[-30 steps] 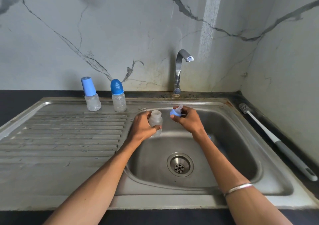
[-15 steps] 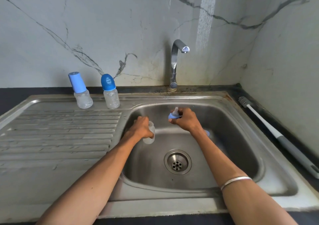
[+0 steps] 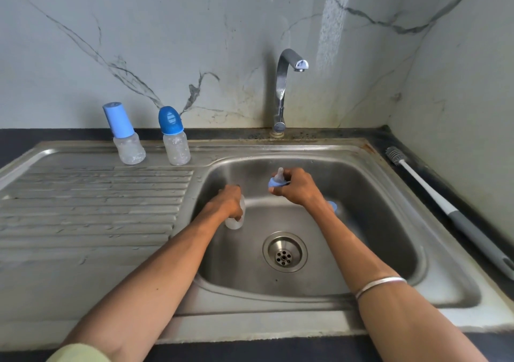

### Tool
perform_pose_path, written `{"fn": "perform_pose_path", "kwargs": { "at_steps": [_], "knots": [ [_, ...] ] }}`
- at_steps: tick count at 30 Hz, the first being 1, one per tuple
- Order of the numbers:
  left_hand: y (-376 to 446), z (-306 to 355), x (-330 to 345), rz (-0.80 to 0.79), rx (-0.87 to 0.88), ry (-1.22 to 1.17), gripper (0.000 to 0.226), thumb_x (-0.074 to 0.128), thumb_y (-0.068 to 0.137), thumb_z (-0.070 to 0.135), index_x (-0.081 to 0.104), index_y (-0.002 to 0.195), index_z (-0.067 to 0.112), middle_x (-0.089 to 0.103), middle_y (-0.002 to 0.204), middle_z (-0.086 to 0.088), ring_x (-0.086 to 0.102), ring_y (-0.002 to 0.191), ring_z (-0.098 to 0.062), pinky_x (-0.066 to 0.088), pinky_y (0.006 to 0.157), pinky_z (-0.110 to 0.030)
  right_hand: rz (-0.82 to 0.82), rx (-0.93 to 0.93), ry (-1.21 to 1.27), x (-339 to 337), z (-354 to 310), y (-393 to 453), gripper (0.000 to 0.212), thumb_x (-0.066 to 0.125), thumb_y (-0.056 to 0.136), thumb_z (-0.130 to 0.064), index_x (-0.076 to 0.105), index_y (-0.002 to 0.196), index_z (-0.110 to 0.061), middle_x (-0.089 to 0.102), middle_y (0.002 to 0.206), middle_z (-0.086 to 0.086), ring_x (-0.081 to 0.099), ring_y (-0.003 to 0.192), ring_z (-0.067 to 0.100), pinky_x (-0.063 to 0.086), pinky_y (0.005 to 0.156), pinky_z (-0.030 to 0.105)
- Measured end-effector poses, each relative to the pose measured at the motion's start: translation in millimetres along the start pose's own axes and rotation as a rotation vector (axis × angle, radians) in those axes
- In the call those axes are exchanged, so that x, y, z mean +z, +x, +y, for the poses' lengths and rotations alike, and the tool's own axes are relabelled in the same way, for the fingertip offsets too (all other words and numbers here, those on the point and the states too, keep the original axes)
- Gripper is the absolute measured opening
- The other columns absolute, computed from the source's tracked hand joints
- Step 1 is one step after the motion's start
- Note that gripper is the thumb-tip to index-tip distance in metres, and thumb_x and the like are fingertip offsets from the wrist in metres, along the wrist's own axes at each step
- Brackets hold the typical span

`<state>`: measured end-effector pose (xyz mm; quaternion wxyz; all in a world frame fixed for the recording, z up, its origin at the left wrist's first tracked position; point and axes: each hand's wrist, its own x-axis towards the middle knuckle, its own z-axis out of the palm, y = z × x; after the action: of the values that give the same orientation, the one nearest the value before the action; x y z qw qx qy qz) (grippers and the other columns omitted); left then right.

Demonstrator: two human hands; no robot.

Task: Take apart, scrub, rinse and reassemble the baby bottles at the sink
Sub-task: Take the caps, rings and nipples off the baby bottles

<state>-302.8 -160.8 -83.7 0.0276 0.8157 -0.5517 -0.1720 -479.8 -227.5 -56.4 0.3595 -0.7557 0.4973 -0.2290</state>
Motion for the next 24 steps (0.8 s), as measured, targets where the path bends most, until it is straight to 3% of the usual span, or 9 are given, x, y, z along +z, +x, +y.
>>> {"fn": "perform_pose_path", "kwargs": {
  "at_steps": [10, 15, 18, 21, 24],
  "knots": [
    [-2.3, -0.6, 2.9, -0.003, -0.014, 0.033, 0.058, 0.078, 0.080, 0.007, 0.046, 0.128, 0.008, 0.050, 0.135, -0.015, 0.055, 0.122, -0.033, 0.046, 0.080, -0.034, -0.034, -0.006, 0.004, 0.9, -0.5, -1.4, 0.048, 0.080, 0.083, -0.020, 0.063, 0.127, -0.011, 0.067, 0.120, 0.006, 0.060, 0.101, 0.015, 0.046, 0.084, 0.024],
    [-0.4, -1.1, -1.2, 0.026, 0.029, 0.024, 0.084, 0.092, 0.065, 0.024, 0.045, 0.133, 0.010, 0.049, 0.136, -0.012, 0.050, 0.125, -0.032, 0.049, 0.091, -0.038, -0.020, -0.002, 0.033, -2.4, -2.0, -3.1, 0.048, 0.080, 0.082, -0.020, 0.063, 0.126, -0.012, 0.066, 0.117, 0.003, 0.060, 0.103, 0.014, 0.046, 0.085, 0.023],
    [-2.2, 0.6, -2.3, 0.118, 0.105, 0.017, 0.099, 0.091, 0.065, 0.038, 0.039, 0.145, 0.013, 0.042, 0.146, -0.014, 0.040, 0.134, -0.033, 0.042, 0.104, -0.039, 0.010, -0.018, 0.088, -3.4, -2.2, -4.7, 0.048, 0.083, 0.079, -0.018, 0.064, 0.122, -0.013, 0.067, 0.114, 0.001, 0.062, 0.103, 0.014, 0.046, 0.083, 0.021],
    [-11.9, 11.4, -10.4, 0.238, 0.202, -0.145, 0.097, 0.088, 0.070, 0.037, 0.037, 0.150, 0.016, 0.036, 0.155, -0.012, 0.033, 0.143, -0.030, 0.034, 0.112, -0.041, 0.044, -0.046, 0.138, -4.5, -5.7, -9.3, 0.045, 0.083, 0.079, -0.021, 0.064, 0.119, -0.014, 0.068, 0.107, -0.002, 0.063, 0.097, 0.012, 0.048, 0.081, 0.020],
    [-28.5, 26.8, -18.6, 0.336, 0.326, -0.508, 0.082, 0.094, 0.063, 0.029, 0.056, 0.135, 0.018, 0.062, 0.132, -0.004, 0.059, 0.121, -0.021, 0.049, 0.103, -0.037, 0.082, -0.078, 0.295, -3.5, -7.9, -14.2, 0.039, 0.084, 0.078, -0.026, 0.069, 0.113, -0.016, 0.073, 0.104, -0.003, 0.069, 0.096, 0.012, 0.054, 0.085, 0.026]
  ]
}}
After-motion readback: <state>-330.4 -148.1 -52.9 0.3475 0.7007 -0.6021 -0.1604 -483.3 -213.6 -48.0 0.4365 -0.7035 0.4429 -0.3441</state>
